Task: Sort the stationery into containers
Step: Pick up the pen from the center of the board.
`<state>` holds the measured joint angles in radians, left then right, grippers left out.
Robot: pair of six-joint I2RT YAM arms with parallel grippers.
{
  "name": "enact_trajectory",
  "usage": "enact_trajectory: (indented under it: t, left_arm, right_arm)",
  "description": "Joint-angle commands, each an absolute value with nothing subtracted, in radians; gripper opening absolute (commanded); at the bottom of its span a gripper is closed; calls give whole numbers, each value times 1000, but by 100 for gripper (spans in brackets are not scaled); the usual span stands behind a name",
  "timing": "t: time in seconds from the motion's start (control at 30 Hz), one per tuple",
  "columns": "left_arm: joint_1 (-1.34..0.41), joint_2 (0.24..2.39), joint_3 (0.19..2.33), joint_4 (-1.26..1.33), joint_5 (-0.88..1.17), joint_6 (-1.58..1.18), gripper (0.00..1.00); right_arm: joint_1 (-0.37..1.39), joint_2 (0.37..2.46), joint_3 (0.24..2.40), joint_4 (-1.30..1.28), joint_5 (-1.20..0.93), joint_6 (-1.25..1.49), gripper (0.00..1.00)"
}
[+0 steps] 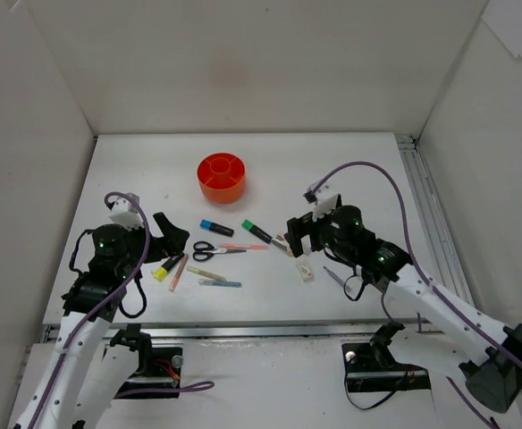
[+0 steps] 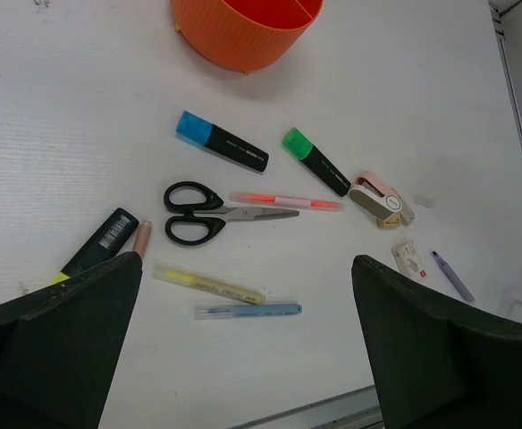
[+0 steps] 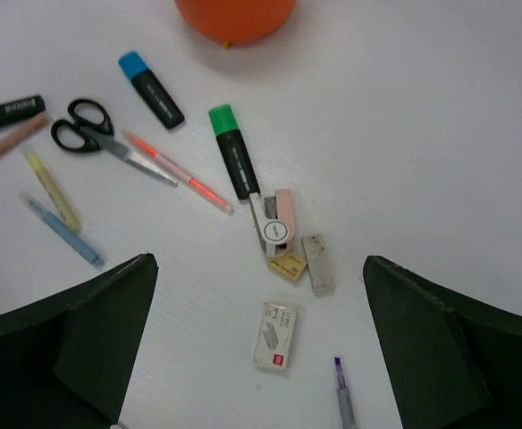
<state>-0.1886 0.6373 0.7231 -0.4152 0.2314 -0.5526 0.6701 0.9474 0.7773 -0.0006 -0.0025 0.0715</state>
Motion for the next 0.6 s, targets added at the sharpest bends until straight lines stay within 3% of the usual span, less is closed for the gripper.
enact_trajectory:
  t: [0.0,0.23,0.37,0.57]
  left_arm:
    - [-193,670,733,-347,268,-490,99]
    - [-248,836,713,-204,526,-201,99]
    - [-291,966,775,-186,523,-121,100]
    - [-324,960,815,-176,515,-87,99]
  right_arm:
    - [698,1032,842,23,-5,14,98]
    - [698,1036,842,6,163,118,98]
    - [692,970,819,-21,169,135,98]
    - [687,876,772,-51,135,106,98]
